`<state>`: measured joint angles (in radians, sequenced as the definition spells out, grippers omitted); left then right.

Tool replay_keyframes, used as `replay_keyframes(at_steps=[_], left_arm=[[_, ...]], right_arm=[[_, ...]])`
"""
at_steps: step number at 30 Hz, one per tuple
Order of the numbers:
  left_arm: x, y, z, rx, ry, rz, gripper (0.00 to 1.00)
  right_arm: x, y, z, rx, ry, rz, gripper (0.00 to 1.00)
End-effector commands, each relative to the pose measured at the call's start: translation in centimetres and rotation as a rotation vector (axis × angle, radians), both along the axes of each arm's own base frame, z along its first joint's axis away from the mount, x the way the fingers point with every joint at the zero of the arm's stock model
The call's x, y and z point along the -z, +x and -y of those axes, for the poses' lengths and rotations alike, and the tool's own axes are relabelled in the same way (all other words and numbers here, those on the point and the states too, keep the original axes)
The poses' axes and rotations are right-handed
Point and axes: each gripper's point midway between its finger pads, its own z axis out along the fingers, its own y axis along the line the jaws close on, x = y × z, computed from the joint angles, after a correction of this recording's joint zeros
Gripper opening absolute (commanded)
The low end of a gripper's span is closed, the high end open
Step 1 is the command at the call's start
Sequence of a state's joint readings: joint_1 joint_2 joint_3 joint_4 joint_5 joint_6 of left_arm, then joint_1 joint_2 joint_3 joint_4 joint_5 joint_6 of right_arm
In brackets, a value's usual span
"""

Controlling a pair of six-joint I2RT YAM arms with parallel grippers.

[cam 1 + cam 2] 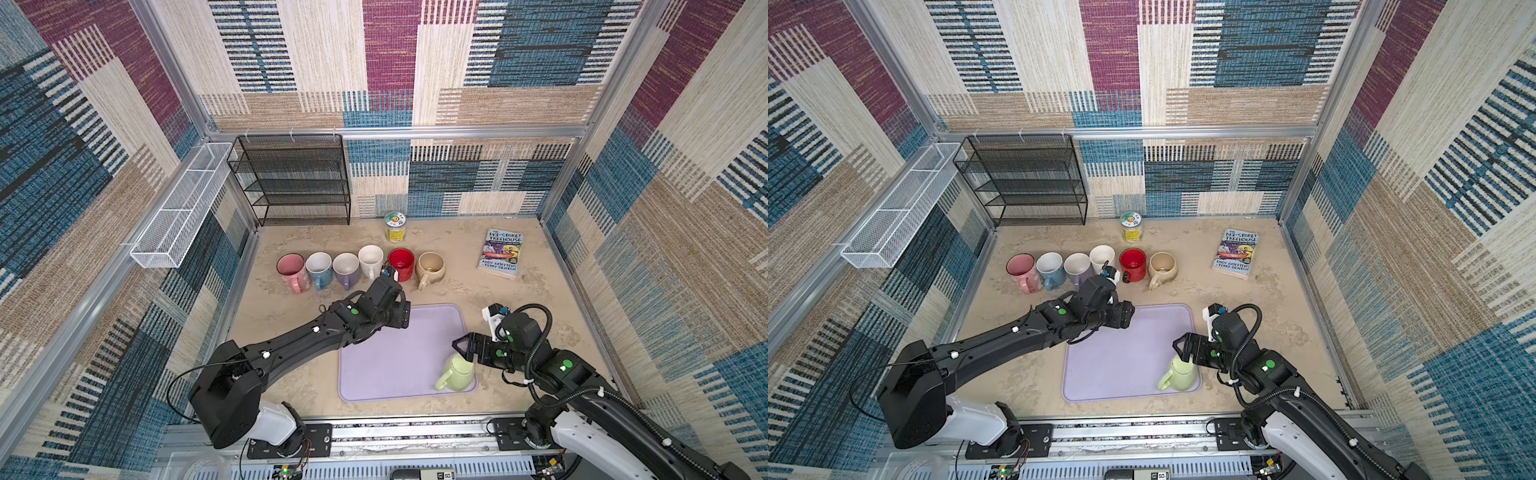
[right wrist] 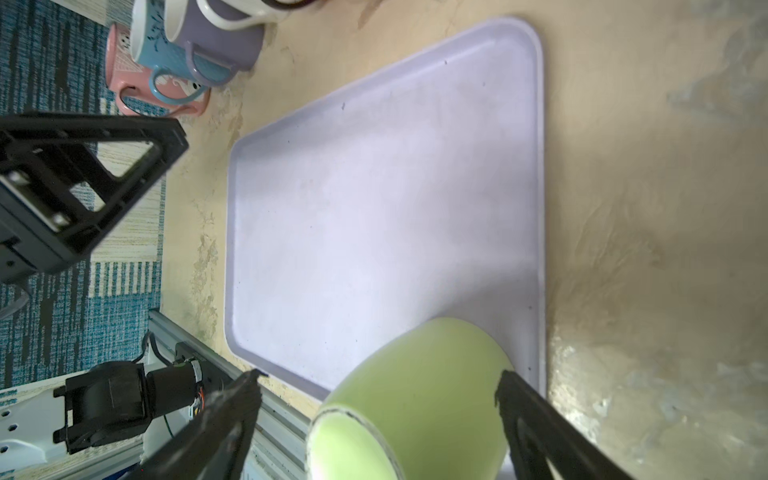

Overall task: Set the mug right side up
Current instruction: 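Lower the right gripper onto the light green mug lying on the tray, then grasp the light green mug with the right gripper and lift it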

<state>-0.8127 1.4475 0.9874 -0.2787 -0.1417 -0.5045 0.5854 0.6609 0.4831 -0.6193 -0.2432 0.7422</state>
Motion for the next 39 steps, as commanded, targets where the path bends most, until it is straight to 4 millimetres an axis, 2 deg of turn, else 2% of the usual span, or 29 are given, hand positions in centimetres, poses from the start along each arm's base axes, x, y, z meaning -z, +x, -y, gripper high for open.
replay_keyframes(at_steps=[1, 11, 20, 30, 39], left_arm=[[-0.2, 0.2, 0.5, -0.008, -0.035, 0.006, 0.79], [0.5, 0.3, 0.5, -0.007, -0.024, 0.0, 0.79], [0.7, 0.4, 0.5, -0.009, -0.021, -0.002, 0.79], [0.7, 0.1, 0.4, -0.009, -0.024, -0.01, 0.79], [1.4, -1.0, -1.4, -0.007, 0.027, -0.01, 0.75]], right_arm=[[0.7, -1.3, 0.1, 0.004, 0.007, -0.073, 0.91], [0.7, -4.1, -1.0, -0.104, 0.042, -0.17, 0.91], [-0.5, -5.3, -2.1, -0.159, 0.127, -0.199, 0.92], [-2.2, -3.9, -4.1, -0.179, 0.232, -0.156, 0.92], [-2.4, -2.9, -5.7, -0.209, 0.273, -0.142, 0.92]])
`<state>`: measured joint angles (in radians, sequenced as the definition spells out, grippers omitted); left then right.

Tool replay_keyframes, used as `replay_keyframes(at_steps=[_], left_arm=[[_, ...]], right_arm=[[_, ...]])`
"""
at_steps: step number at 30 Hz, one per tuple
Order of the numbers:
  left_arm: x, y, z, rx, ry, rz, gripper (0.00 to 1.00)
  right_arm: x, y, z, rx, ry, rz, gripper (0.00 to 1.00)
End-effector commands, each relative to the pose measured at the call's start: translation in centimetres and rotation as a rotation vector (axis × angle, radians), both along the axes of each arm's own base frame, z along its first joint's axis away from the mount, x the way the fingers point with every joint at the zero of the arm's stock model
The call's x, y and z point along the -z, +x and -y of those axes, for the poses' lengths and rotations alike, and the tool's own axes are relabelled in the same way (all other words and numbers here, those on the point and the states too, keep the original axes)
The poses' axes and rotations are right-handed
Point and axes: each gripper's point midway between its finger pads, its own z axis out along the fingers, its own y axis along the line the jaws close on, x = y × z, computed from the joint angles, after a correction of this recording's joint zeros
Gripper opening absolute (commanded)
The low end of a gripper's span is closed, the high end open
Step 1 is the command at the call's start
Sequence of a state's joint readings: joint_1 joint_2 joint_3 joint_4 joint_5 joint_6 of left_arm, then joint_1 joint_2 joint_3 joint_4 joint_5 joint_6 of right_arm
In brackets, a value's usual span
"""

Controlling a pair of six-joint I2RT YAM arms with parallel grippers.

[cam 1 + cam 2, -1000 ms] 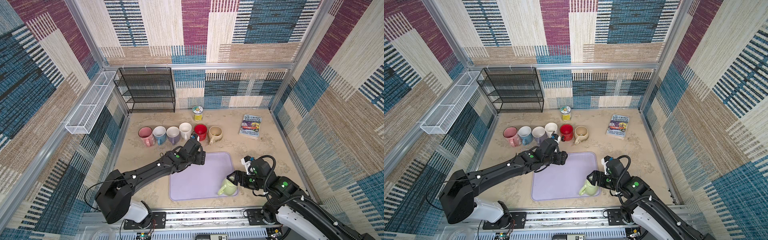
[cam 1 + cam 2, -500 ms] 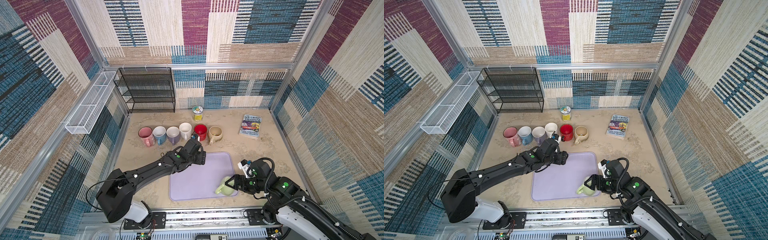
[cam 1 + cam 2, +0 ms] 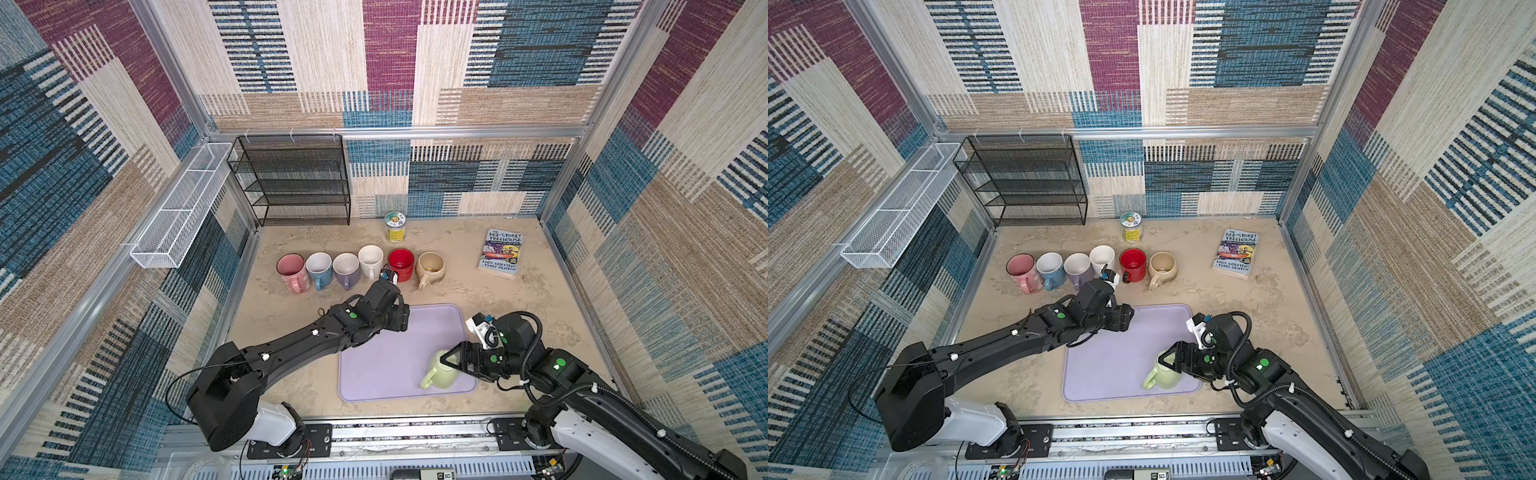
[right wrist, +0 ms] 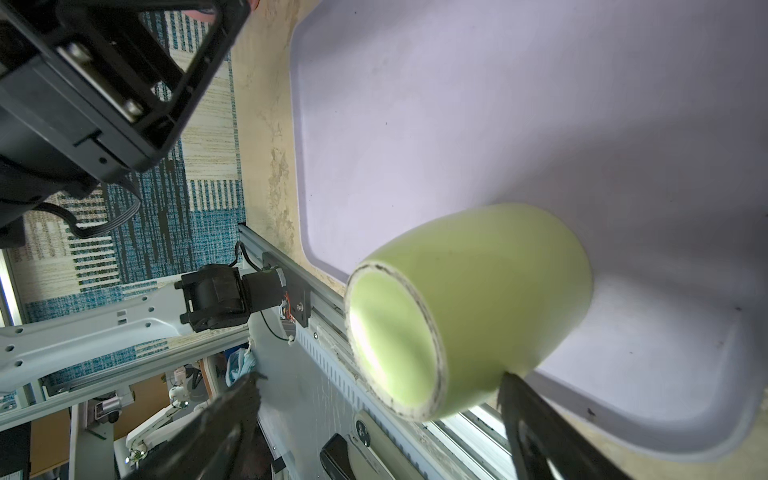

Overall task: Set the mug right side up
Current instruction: 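Grasp the light green mug with the right gripper and lift it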

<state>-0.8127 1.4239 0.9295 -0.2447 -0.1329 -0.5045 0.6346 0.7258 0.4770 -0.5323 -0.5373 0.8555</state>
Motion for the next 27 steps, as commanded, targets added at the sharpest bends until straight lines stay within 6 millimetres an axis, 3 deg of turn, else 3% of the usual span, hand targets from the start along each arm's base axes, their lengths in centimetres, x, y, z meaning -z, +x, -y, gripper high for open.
replay_keyframes(at_steps=[1, 12, 18, 27], left_arm=[[0.8, -0.5, -1.1, -0.014, 0.036, -0.011, 0.75], [1.1, -0.9, -1.9, -0.017, 0.06, -0.007, 0.73], [0.9, -0.7, -1.9, -0.015, 0.07, 0.001, 0.74], [1.1, -0.9, -2.4, -0.025, 0.089, -0.01, 0.73]], right_arm=[[-1.2, 0.6, -1.2, -0.029, 0.055, 0.04, 0.92], [2.0, -1.9, 1.0, -0.143, -0.125, -0.004, 0.93], [0.2, -2.9, 0.1, -0.22, -0.047, 0.026, 0.94], [-1.5, -4.0, -2.9, -0.331, 0.097, 0.044, 0.95]])
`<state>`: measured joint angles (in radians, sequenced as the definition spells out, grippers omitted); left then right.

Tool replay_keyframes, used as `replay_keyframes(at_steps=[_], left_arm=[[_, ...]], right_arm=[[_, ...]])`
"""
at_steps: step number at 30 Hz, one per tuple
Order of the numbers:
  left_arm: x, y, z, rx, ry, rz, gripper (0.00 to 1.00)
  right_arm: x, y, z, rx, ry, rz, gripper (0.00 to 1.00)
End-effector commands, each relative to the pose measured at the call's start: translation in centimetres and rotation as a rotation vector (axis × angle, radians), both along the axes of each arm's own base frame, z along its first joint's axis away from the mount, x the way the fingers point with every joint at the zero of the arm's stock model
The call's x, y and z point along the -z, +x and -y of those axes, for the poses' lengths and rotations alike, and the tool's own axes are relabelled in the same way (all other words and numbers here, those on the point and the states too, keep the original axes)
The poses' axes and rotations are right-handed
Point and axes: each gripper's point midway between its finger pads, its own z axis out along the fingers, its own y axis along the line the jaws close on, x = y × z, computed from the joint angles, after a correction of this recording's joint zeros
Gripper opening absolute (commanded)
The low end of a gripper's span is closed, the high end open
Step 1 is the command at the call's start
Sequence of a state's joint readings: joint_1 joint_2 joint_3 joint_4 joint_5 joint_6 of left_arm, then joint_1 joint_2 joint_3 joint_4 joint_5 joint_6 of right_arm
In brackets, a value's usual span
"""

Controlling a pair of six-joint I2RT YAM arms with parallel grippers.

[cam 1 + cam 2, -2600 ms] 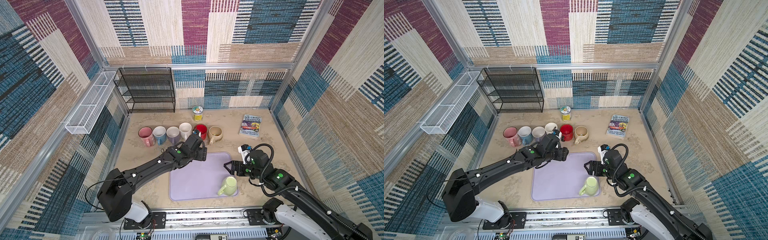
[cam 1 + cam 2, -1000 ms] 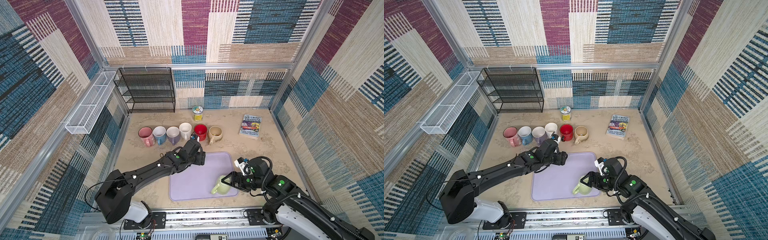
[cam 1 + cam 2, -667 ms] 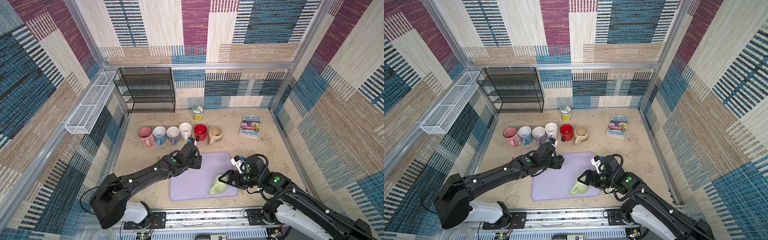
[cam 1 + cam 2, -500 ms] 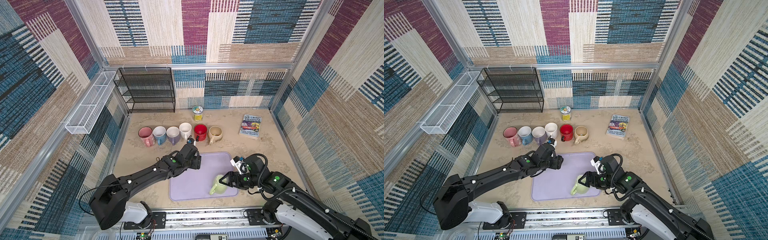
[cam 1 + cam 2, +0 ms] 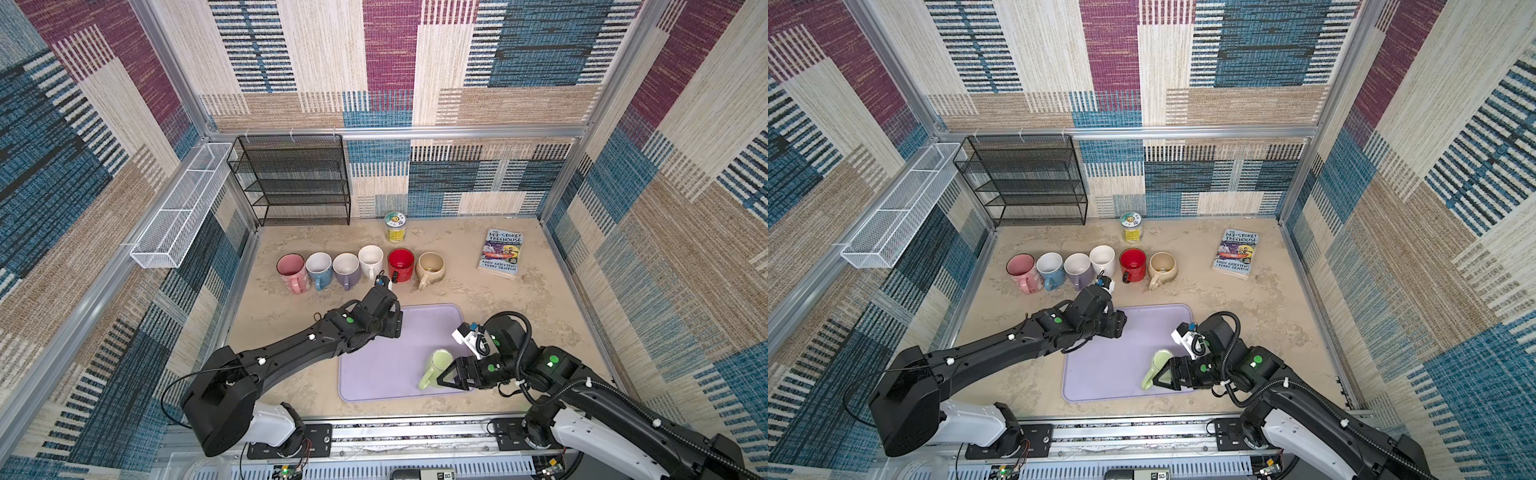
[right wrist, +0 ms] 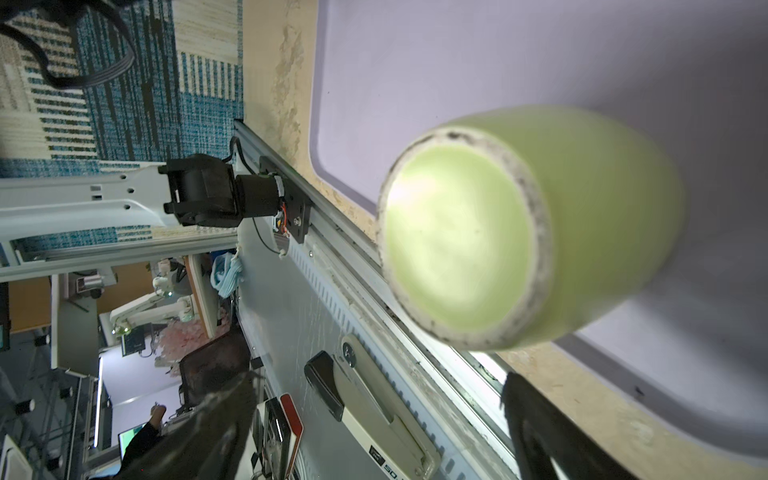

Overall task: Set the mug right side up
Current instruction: 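Grasp the light green mug with the right gripper and lift it, then bring the left gripper to the green mug's rim while the right holds it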

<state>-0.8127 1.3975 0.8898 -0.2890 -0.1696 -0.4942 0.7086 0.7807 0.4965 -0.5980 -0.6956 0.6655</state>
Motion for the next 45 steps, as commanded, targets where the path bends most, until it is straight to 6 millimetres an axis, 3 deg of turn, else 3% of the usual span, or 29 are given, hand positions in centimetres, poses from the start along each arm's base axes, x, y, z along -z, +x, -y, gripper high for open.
replay_keyframes(at_steps=[1, 4, 16, 28, 35, 45], left_arm=[[-0.2, -0.1, -0.7, -0.011, 0.024, 0.011, 0.73], [-0.6, -0.2, -1.1, -0.015, 0.023, 0.025, 0.73], [-0.8, -1.9, -2.7, -0.003, 0.005, 0.037, 0.71], [-0.4, -4.0, -2.0, 0.099, -0.059, 0.015, 0.67], [-0.1, -4.5, -2.1, 0.109, -0.067, 0.002, 0.67], [-0.4, -4.7, -0.5, 0.119, -0.135, -0.019, 0.64]], right_arm=[[-1.9, 0.4, -1.6, -0.039, 0.095, 0.04, 0.95], [-2.5, 1.0, -2.4, -0.046, 0.131, 0.054, 0.96], [-1.5, 4.9, -4.4, 0.023, 0.121, 0.12, 0.97], [-0.5, 9.6, -5.4, 0.092, 0.129, 0.186, 0.97], [-0.6, 12.9, -4.8, 0.128, 0.15, 0.214, 0.97], [-0.4, 13.1, -2.5, 0.18, 0.127, 0.219, 0.94]])
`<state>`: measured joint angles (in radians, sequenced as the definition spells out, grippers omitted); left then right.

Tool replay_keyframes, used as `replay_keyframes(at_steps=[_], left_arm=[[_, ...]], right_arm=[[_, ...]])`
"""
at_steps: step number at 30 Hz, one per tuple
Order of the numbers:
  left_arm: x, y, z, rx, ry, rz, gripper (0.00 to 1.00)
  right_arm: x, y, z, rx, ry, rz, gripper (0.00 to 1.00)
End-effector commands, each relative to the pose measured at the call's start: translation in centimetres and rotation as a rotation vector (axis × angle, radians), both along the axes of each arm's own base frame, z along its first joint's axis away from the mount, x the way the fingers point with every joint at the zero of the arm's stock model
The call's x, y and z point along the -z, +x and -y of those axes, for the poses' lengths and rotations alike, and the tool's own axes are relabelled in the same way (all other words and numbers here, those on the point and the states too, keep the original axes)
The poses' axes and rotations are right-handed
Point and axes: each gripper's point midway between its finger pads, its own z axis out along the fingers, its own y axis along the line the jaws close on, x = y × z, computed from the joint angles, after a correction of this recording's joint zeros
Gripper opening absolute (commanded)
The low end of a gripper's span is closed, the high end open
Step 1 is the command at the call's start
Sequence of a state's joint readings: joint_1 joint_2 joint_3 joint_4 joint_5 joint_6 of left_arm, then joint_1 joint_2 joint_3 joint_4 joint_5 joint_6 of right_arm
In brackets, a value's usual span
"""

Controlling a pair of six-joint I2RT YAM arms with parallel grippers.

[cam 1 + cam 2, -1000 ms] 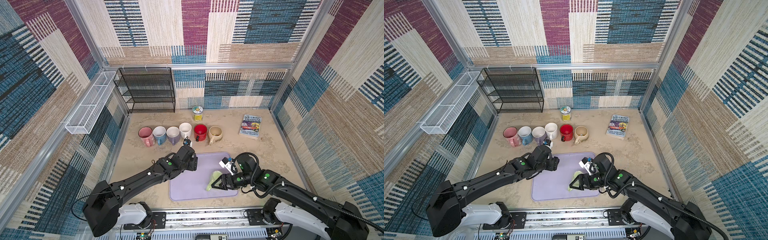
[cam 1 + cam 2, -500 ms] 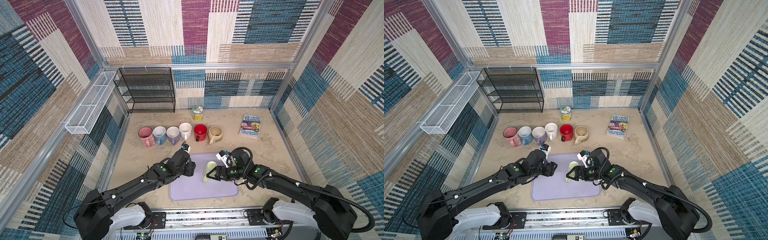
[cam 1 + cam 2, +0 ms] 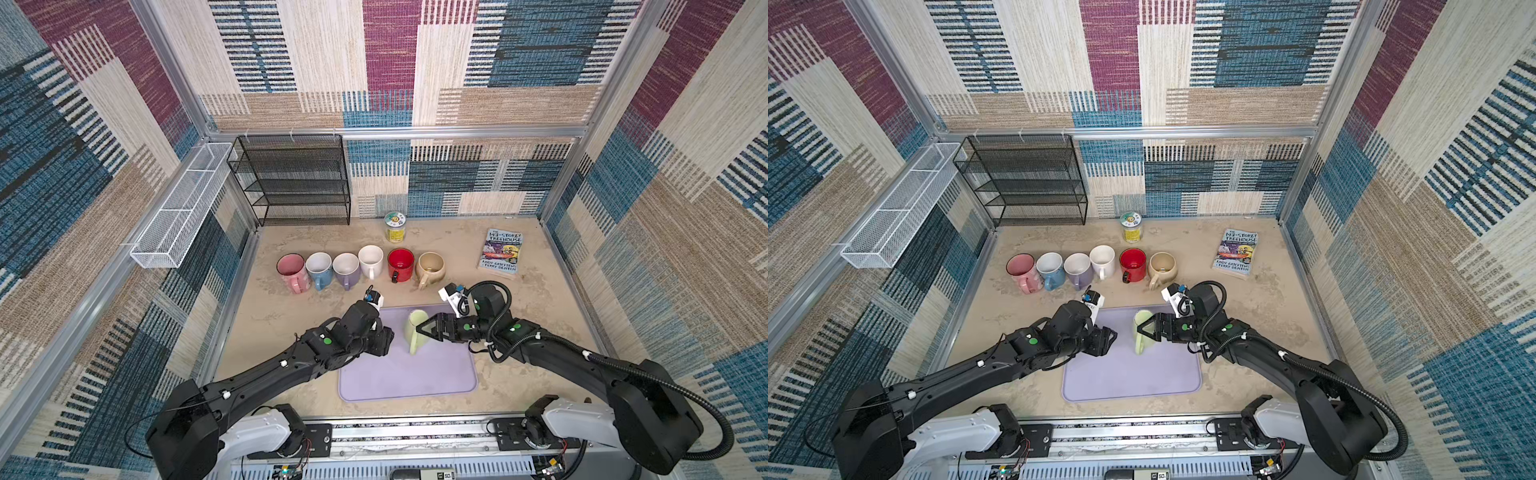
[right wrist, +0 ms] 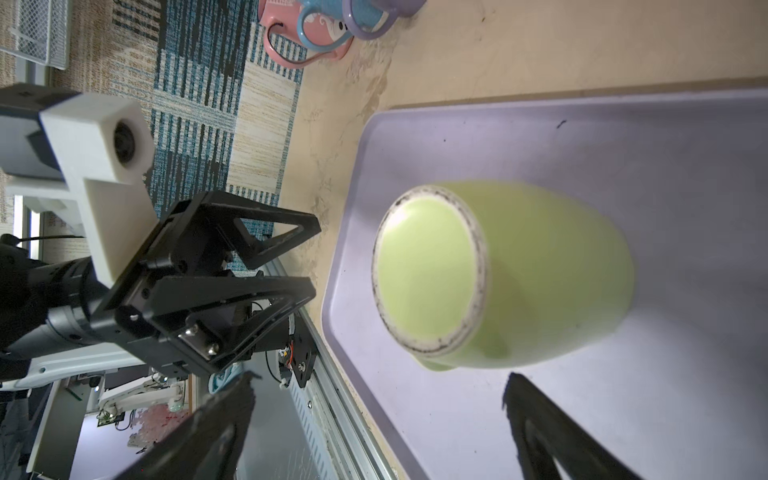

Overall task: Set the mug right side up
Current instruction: 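Bring the left gripper to the green mug's rim while the right holds it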

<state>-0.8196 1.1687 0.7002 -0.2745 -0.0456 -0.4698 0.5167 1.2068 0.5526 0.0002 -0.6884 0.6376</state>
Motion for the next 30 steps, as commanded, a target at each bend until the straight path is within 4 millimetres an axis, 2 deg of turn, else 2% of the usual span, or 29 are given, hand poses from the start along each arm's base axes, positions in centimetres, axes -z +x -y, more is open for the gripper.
replay_keyframes(at_steps=[1, 7, 14, 23, 30], left_arm=[[-0.5, -0.1, 1.3, 0.011, -0.052, 0.002, 0.63], [-0.6, -0.4, 3.4, 0.033, -0.05, 0.023, 0.63], [0.0, -0.6, 5.9, 0.059, -0.042, 0.011, 0.6], [0.7, 0.3, 7.8, 0.051, 0.015, 0.012, 0.58], [1.9, 1.2, 8.7, 0.031, 0.102, -0.018, 0.53]], right_arm=[[-0.1, -0.3, 0.9, 0.013, -0.002, 0.009, 0.92], [0.5, -0.2, 3.0, 0.088, -0.057, 0.02, 0.83], [1.2, -0.2, 4.3, 0.134, -0.137, 0.033, 0.74], [1.4, -0.6, 5.1, 0.146, -0.17, 0.048, 0.7], [1.7, -1.2, 5.7, 0.158, -0.177, 0.058, 0.69]])
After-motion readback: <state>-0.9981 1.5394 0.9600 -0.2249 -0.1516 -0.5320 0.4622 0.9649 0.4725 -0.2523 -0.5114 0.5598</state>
